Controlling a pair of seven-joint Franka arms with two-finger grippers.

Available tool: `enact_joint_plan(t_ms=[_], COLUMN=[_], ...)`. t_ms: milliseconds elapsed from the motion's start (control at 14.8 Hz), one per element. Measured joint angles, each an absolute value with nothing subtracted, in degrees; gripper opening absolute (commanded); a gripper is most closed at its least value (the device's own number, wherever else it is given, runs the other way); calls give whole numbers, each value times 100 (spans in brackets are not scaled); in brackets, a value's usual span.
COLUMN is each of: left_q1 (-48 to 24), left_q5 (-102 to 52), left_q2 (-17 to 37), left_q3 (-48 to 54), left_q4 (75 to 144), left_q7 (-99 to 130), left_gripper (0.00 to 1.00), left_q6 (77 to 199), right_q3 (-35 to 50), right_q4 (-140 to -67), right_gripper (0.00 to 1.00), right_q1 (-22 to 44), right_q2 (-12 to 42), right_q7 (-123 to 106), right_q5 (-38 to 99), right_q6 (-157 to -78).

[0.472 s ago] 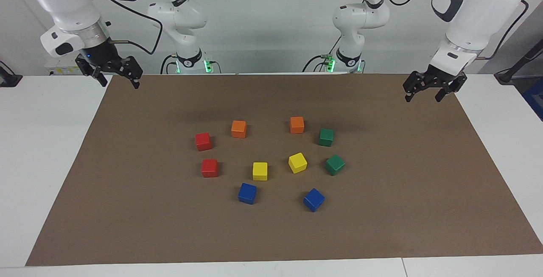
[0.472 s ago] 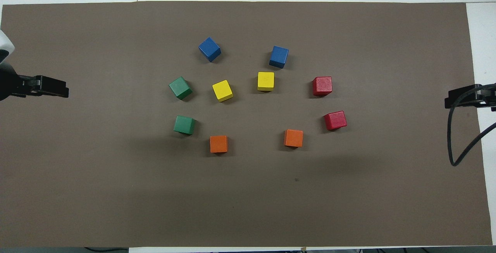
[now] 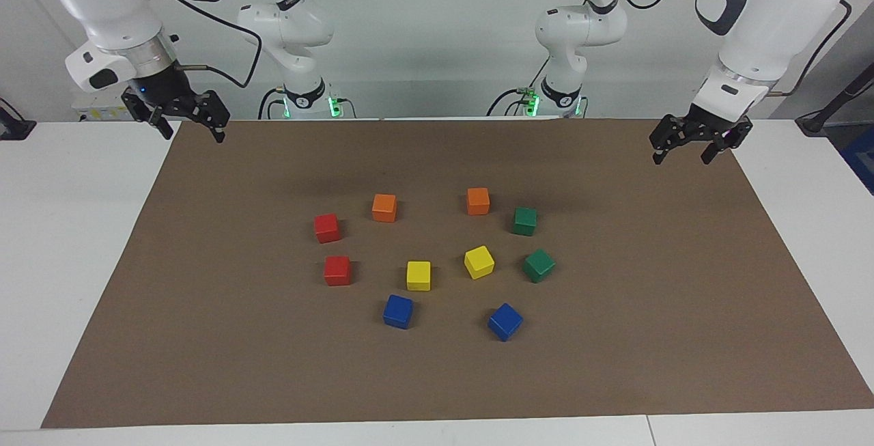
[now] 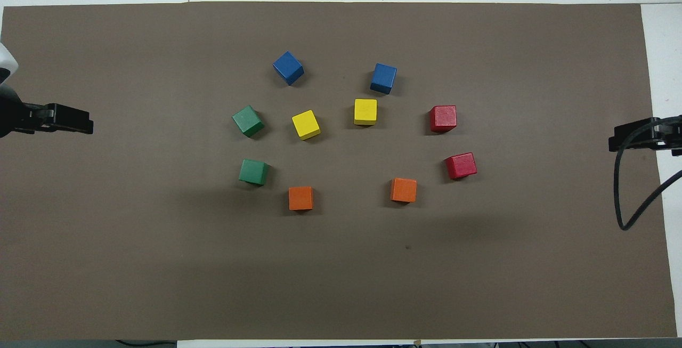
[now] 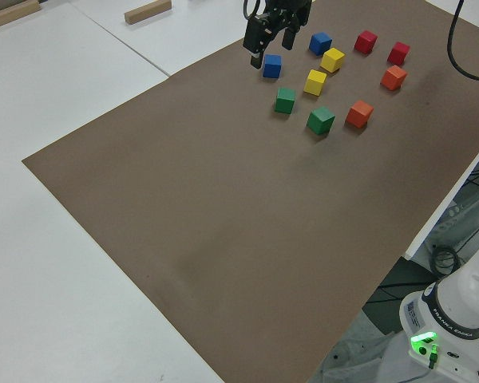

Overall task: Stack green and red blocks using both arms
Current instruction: 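Reach the left gripper to the nearer green block while the right reaches red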

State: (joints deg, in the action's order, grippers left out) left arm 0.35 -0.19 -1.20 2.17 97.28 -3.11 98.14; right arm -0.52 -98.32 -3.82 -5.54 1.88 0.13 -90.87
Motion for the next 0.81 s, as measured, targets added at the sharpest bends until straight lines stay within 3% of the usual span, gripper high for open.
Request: enact_joint_plan(t_ms=[472,809], left_q1=[33,26], left_q5=[-19,-20], left_q2=[-116,-114], left_q3=[229,257], left_q4=[9727,9805], left_q7=[-310,-310], left_gripper=[100,100], left_q6=[9838,9838], right_q3=[-15,-5], right_q4=[-9869,-10163], right_gripper=[100,100], right_q1=[222,464], right_q2=[-455,-221], right_q7=[405,405], right_q5=[106,105], right_q6=[-9201,-9732])
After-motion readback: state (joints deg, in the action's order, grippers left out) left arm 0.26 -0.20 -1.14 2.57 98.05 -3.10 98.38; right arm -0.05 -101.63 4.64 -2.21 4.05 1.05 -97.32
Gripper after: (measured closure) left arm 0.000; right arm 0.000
